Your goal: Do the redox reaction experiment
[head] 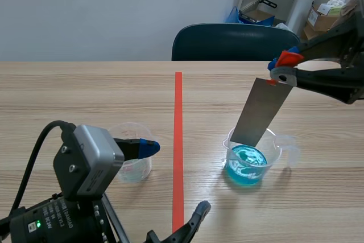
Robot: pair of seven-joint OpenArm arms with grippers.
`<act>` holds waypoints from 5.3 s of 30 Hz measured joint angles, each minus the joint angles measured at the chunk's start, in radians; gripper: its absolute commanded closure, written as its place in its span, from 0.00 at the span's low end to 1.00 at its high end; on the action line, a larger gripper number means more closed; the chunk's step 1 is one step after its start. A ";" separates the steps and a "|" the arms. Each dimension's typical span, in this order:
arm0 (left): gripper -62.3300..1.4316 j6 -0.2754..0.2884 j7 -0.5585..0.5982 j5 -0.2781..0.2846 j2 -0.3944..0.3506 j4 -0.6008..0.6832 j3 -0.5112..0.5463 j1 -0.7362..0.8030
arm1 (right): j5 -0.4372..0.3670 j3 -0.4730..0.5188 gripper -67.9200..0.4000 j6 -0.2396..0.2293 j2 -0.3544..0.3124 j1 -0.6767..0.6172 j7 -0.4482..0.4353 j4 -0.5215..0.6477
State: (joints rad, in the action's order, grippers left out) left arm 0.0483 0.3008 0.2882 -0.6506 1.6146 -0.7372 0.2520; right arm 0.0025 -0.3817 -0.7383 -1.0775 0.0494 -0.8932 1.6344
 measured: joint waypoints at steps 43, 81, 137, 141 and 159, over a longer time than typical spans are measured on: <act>0.00 0.000 0.000 0.000 0.000 0.000 0.000 0.000 | -0.445 0.000 0.98 0.000 -0.383 0.000 0.129 0.208; 0.00 0.000 0.000 0.000 0.013 0.000 0.000 0.000 | -0.445 0.000 0.98 0.000 -0.382 0.000 0.133 0.208; 0.00 0.000 0.000 0.000 0.013 0.000 0.000 0.000 | -0.445 0.000 0.98 0.000 -0.382 0.000 0.133 0.208; 0.00 0.000 0.000 0.000 0.013 0.000 0.000 0.000 | -0.445 0.000 0.98 0.000 -0.382 0.000 0.133 0.208; 0.75 -0.019 -0.004 0.000 0.037 0.000 0.000 -0.010 | -0.445 0.000 0.98 0.000 -0.382 0.000 0.134 0.208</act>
State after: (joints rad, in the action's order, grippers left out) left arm 0.0292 0.2970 0.2886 -0.6140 1.6146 -0.7372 0.2424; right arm -0.4427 -0.3817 -0.7387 -1.4597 0.0494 -0.7597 1.8420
